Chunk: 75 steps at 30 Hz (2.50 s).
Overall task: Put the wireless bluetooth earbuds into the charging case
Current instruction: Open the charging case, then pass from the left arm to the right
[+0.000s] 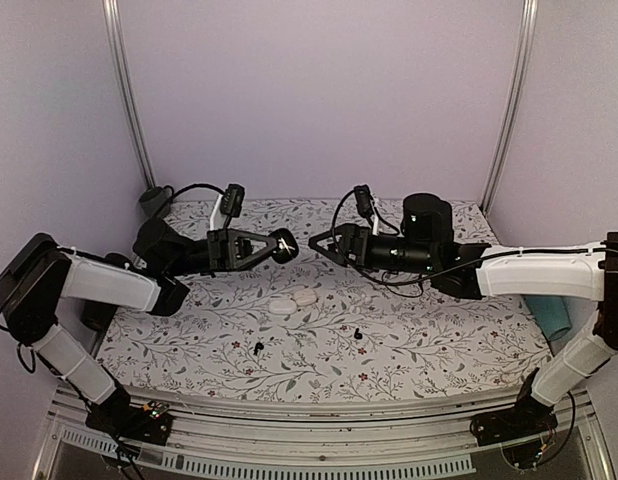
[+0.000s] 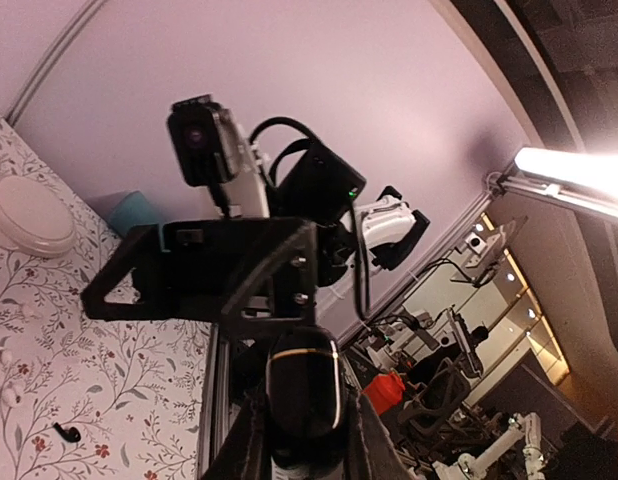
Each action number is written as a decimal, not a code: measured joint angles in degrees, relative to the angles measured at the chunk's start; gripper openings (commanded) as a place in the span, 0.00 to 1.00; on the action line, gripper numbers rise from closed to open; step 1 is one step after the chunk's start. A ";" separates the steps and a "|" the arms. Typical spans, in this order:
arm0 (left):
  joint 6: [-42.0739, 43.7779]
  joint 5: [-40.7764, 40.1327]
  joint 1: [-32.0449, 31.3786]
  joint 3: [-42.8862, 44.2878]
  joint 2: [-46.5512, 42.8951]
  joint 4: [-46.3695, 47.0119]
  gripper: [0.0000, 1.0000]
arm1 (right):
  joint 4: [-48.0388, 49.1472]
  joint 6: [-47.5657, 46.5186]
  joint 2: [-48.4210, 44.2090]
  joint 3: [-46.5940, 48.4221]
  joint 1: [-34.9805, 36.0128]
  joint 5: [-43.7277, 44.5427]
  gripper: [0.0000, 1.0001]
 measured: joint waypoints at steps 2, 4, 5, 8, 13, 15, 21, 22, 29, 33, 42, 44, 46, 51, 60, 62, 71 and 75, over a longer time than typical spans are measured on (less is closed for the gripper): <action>-0.07 1.11 -0.24 -0.02 -1.42 1.53 0.00 | 0.00 0.90 -0.09 -0.81 -1.16 0.55 0.86; -0.07 1.84 -0.28 -0.02 -2.43 2.82 0.00 | -0.28 1.55 -0.09 -1.53 -1.97 0.96 0.86; -0.04 2.01 -0.28 -0.02 -2.82 3.26 0.00 | -0.37 1.75 -0.09 -1.66 -2.14 1.03 0.86; 0.48 1.88 -0.26 -0.04 -3.15 2.78 0.00 | -0.37 1.38 -0.52 -1.70 -1.53 1.25 0.88; 2.34 0.76 -0.26 -0.46 -3.15 -1.25 0.00 | -0.13 -2.21 -3.43 -1.68 2.75 2.36 0.92; 2.95 0.22 -0.26 -0.46 -3.13 -2.82 0.00 | 0.13 -3.58 -4.17 -1.25 4.46 2.54 0.92; 3.91 0.07 -0.37 -0.44 -3.10 -5.35 0.00 | -1.62 -5.86 -1.64 3.91 5.86 4.04 0.92; 4.00 0.11 -0.42 -0.44 -3.10 -5.46 0.00 | -2.49 -5.90 -0.92 4.81 5.86 4.39 0.92; 4.70 0.35 -0.66 -0.42 -3.10 -8.31 0.00 | -6.49 -5.81 1.77 6.88 5.16 5.81 0.91; 4.94 0.13 -0.55 -0.46 -3.15 -9.62 0.00 | -6.84 -4.81 1.25 5.64 3.39 5.70 0.91; 5.38 1.84 -0.92 -0.52 -5.90 -7.08 0.00 | -12.74 -4.55 1.31 1.66 0.98 6.95 0.90; 5.68 1.81 -0.92 -0.52 -5.81 -7.48 0.00 | -12.61 -4.52 1.01 1.62 1.01 6.73 0.88; 6.08 1.70 -0.92 -0.52 -5.81 -7.72 0.00 | -12.24 -4.48 -0.33 0.90 1.07 6.40 0.87; 6.73 1.38 -0.92 -0.52 -5.60 -8.68 0.00 | -10.75 -5.60 -5.55 -0.92 3.17 6.08 0.85; 7.30 1.31 -0.92 -0.52 -5.16 -9.88 0.00 | -9.79 -8.74 -4.09 3.50 7.28 7.15 0.73; 7.34 1.33 -0.92 -0.52 -5.16 -9.94 0.00 | -9.88 -8.79 -2.89 4.66 7.26 7.61 0.67; 7.50 1.40 -0.92 -0.79 -5.16 -10.36 0.00 | -11.41 -8.94 -0.61 6.49 7.23 8.31 0.40; 7.54 1.42 -0.94 -0.79 -5.16 -10.45 0.00 | -10.93 -8.85 -0.61 6.49 7.23 5.46 0.39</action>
